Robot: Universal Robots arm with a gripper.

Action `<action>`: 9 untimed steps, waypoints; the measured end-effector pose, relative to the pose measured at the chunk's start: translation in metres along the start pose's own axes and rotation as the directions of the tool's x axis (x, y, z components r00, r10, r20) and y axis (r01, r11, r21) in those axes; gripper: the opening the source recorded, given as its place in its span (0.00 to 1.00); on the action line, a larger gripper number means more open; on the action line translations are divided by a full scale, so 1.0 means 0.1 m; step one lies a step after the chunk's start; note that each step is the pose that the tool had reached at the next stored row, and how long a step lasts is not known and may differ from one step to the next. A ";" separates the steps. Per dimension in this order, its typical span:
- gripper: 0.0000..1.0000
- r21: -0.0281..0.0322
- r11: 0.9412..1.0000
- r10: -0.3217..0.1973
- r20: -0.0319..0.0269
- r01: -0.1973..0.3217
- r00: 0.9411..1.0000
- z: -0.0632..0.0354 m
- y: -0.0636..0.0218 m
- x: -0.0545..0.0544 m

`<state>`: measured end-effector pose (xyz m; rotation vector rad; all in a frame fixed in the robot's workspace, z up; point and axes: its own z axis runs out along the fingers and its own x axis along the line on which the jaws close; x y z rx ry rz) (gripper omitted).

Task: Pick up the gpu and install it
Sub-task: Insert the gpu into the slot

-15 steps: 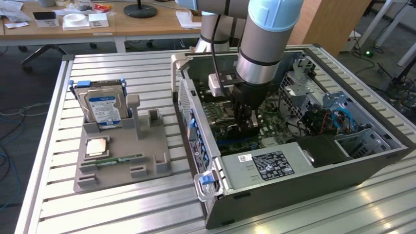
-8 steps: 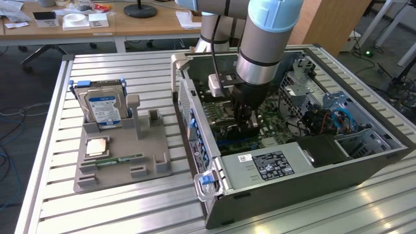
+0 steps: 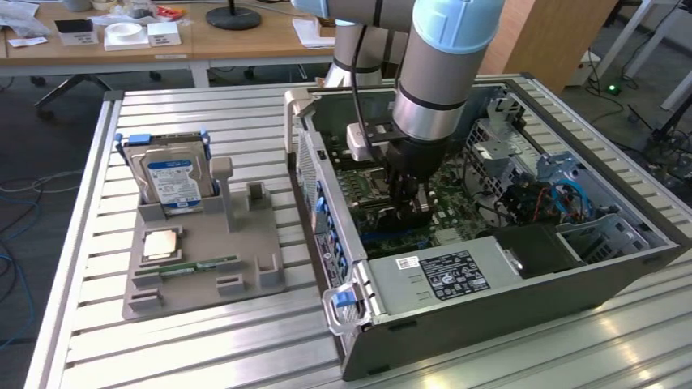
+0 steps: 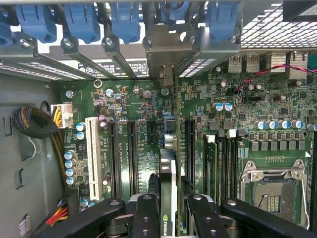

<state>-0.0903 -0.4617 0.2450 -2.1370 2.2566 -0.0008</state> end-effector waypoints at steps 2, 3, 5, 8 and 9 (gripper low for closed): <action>0.27 0.000 1.000 0.000 0.000 0.000 1.000 0.004 0.000 0.00; 0.27 0.000 1.000 0.000 0.000 0.000 1.000 0.005 0.000 0.00; 0.27 0.000 1.000 0.000 0.000 0.000 1.000 0.006 0.000 0.00; 0.27 0.000 1.000 0.000 0.000 0.000 1.000 0.006 0.000 0.00; 0.27 0.000 1.000 0.000 0.000 0.000 1.000 0.007 0.000 0.00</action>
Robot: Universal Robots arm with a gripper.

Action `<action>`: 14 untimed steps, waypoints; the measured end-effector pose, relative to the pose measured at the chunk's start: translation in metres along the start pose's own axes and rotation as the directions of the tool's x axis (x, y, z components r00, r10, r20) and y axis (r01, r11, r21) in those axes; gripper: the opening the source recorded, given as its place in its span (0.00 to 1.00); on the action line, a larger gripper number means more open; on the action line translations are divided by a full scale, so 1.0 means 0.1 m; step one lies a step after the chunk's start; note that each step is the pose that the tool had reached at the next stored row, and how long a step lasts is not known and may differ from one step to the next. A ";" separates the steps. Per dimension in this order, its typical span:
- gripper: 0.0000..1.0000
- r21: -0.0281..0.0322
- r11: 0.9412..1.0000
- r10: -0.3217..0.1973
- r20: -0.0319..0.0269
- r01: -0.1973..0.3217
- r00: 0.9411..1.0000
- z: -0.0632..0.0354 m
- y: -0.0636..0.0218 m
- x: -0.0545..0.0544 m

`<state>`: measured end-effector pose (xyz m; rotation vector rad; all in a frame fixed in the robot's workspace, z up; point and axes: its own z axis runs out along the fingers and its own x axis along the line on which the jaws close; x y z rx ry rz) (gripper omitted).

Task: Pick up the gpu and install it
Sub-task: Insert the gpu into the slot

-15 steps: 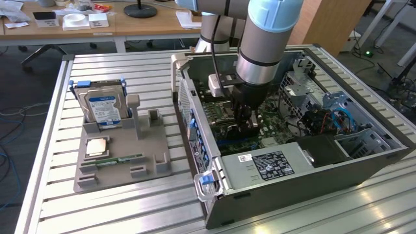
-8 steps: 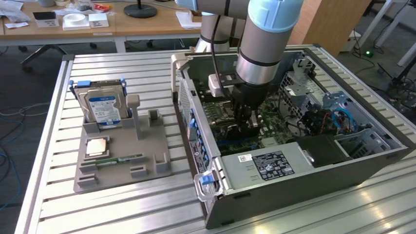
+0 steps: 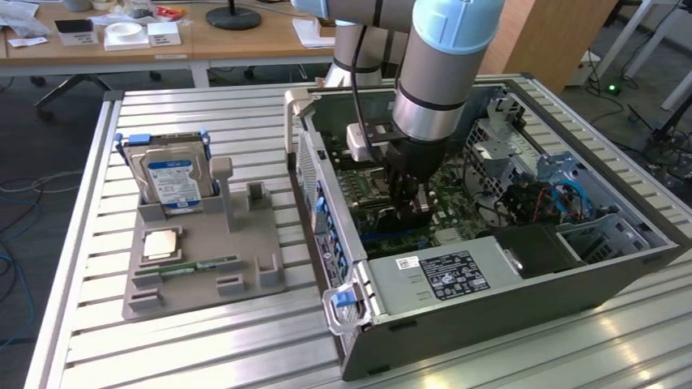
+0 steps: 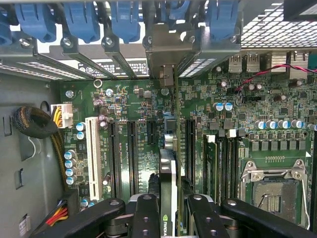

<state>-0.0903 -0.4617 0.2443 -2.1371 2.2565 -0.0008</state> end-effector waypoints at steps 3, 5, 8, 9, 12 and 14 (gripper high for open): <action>0.27 0.000 1.000 0.000 0.000 0.000 1.000 0.000 0.000 0.00; 0.27 0.000 1.000 0.001 0.001 -0.001 1.000 0.003 0.005 0.00; 0.34 0.000 1.000 0.000 0.000 0.000 1.000 0.000 0.000 0.00; 0.34 0.000 1.000 0.000 0.000 0.000 1.000 0.000 0.000 0.00; 0.34 0.000 1.000 0.000 0.000 0.000 1.000 -0.002 0.000 0.00; 0.34 0.000 1.000 0.000 0.000 0.000 1.000 -0.025 0.000 0.00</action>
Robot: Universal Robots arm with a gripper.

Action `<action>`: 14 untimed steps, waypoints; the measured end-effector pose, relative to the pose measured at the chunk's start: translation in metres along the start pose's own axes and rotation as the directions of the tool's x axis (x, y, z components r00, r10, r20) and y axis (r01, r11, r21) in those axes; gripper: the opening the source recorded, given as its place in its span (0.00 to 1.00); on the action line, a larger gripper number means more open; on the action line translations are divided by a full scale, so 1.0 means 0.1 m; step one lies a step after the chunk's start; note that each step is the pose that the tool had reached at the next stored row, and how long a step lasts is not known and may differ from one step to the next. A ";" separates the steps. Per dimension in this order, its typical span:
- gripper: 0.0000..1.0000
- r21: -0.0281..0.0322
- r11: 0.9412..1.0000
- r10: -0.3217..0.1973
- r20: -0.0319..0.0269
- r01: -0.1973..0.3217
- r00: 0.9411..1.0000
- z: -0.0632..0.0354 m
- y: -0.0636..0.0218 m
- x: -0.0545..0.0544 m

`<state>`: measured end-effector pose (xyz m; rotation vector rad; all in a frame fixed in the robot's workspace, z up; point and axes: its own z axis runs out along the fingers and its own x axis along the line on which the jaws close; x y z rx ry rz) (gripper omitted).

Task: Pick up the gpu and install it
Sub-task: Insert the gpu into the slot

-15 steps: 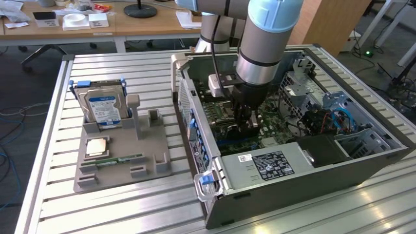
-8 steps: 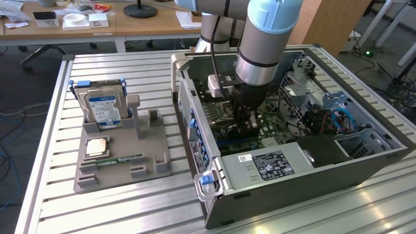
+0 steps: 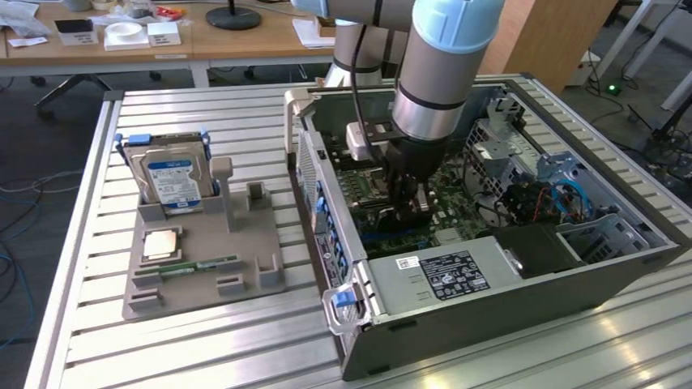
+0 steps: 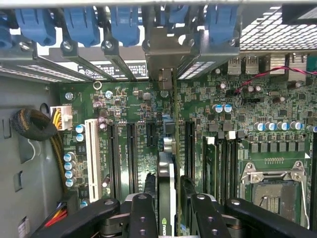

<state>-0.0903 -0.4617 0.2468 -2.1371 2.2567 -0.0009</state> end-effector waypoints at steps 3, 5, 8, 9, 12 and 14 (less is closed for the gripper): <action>0.34 0.000 1.000 0.000 0.000 0.000 1.000 -0.061 -0.001 0.00; 0.34 0.000 1.000 0.000 0.000 0.000 1.000 -0.091 -0.002 0.00; 0.34 0.000 1.000 0.000 0.000 0.000 1.000 -0.101 -0.003 0.00; 0.34 0.000 1.000 0.000 0.000 0.000 1.000 -0.103 -0.003 0.00; 0.34 0.000 1.000 0.000 0.000 0.000 1.000 -0.105 -0.003 0.00; 0.34 0.000 1.000 0.000 0.000 0.000 1.000 -0.107 -0.003 0.00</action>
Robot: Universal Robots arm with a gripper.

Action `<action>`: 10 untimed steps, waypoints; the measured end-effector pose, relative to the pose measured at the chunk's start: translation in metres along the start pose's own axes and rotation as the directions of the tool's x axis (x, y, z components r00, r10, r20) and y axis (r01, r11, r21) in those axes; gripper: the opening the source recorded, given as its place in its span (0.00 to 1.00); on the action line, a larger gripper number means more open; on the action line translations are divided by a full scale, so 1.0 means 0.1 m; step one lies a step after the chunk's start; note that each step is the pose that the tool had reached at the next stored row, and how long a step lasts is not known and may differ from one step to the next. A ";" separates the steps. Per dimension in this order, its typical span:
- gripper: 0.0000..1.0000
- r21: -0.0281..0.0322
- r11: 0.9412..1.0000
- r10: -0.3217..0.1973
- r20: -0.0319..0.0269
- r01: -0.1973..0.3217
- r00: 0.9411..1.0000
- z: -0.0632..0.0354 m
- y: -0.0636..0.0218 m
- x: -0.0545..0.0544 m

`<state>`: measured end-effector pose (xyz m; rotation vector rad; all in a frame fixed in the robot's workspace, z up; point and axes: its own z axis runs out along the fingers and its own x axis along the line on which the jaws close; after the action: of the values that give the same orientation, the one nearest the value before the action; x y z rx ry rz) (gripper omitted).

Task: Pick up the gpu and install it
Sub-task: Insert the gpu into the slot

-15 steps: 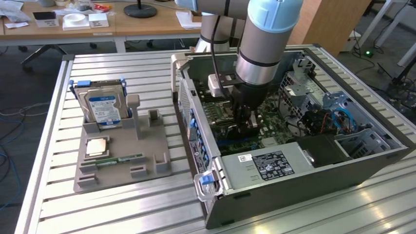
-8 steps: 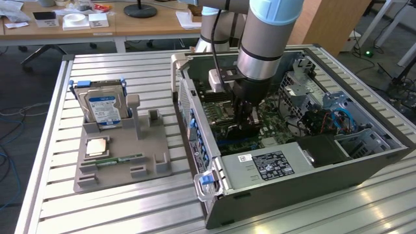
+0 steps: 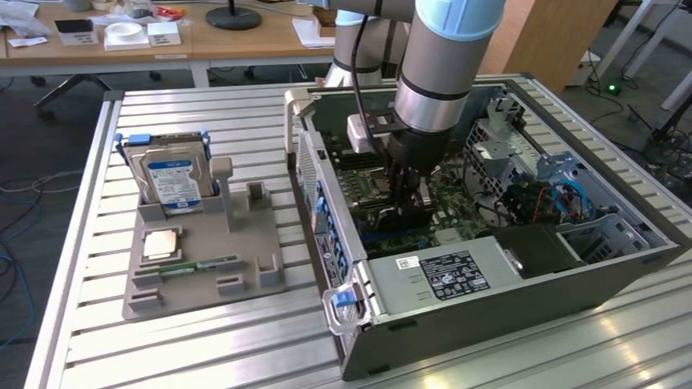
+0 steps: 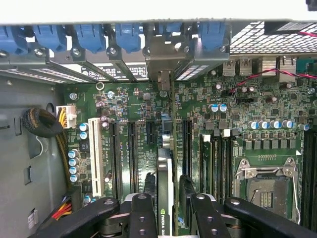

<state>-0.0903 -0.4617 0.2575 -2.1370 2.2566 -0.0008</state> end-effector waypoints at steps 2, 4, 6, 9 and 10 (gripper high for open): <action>0.34 0.000 1.000 0.000 0.000 0.000 1.000 0.000 0.000 0.00; 0.34 0.000 1.000 0.000 0.000 0.000 1.000 0.000 0.000 0.00; 0.34 0.000 1.000 0.000 0.000 0.000 1.000 0.000 0.000 0.00; 0.34 0.000 1.000 0.000 0.000 0.000 1.000 0.000 0.000 0.00; 0.32 0.000 1.000 0.000 0.000 0.000 1.000 0.000 0.000 0.00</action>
<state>-0.0903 -0.4617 0.2575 -2.1369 2.2566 -0.0009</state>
